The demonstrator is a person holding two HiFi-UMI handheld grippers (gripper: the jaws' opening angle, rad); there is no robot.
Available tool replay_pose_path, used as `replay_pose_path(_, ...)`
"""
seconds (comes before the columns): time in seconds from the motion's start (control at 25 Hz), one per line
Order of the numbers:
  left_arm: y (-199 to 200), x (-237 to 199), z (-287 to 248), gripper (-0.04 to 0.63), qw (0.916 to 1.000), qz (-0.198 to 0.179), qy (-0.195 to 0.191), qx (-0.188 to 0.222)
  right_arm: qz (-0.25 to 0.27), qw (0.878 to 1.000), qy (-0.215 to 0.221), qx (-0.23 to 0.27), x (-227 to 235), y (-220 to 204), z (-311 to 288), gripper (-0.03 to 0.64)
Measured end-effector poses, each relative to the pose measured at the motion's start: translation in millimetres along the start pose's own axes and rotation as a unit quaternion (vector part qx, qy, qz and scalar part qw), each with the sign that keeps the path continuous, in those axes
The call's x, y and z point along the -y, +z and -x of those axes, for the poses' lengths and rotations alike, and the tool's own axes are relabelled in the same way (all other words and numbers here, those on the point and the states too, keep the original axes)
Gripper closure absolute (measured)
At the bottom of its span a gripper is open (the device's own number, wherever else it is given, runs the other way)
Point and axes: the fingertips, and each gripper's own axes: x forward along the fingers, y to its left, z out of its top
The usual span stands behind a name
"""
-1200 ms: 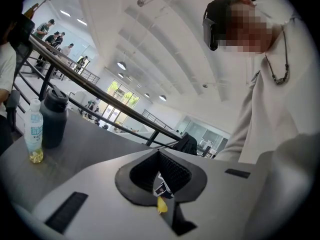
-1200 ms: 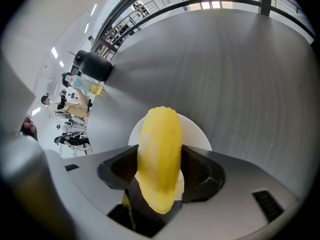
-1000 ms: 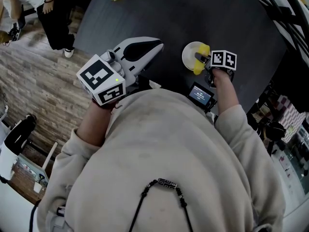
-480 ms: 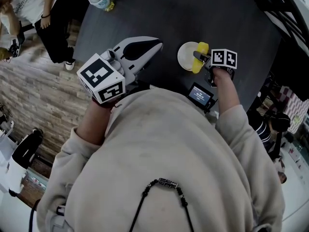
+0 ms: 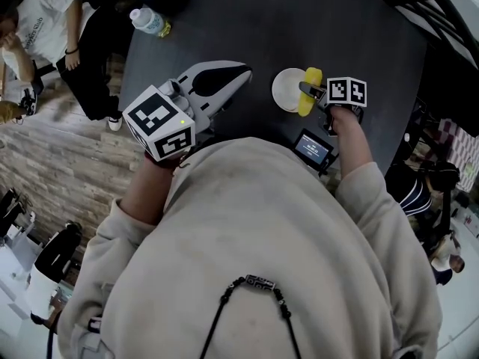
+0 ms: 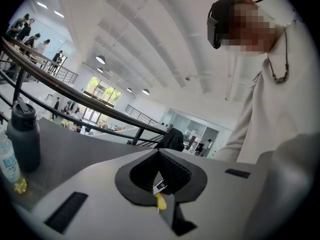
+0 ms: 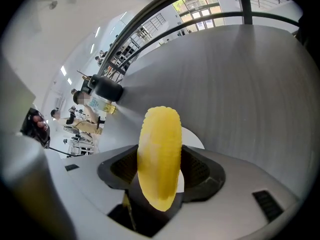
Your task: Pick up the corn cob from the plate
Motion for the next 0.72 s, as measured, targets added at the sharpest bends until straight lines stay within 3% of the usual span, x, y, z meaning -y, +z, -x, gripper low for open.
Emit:
replay_pose_path(0.28, 4, 6, -8, 0.589, 0.9994, -0.009, -0.030, -0.012, 0.000, 0.999, 0.007, 0.041, -5, 8, 21, 0.357)
replay_pose_path(0.72, 10, 26, -46, 0.589, 0.9932, -0.048, -0.101, -0.033, -0.006, 0.988, 0.023, 0.155, -3, 14, 96, 0.357)
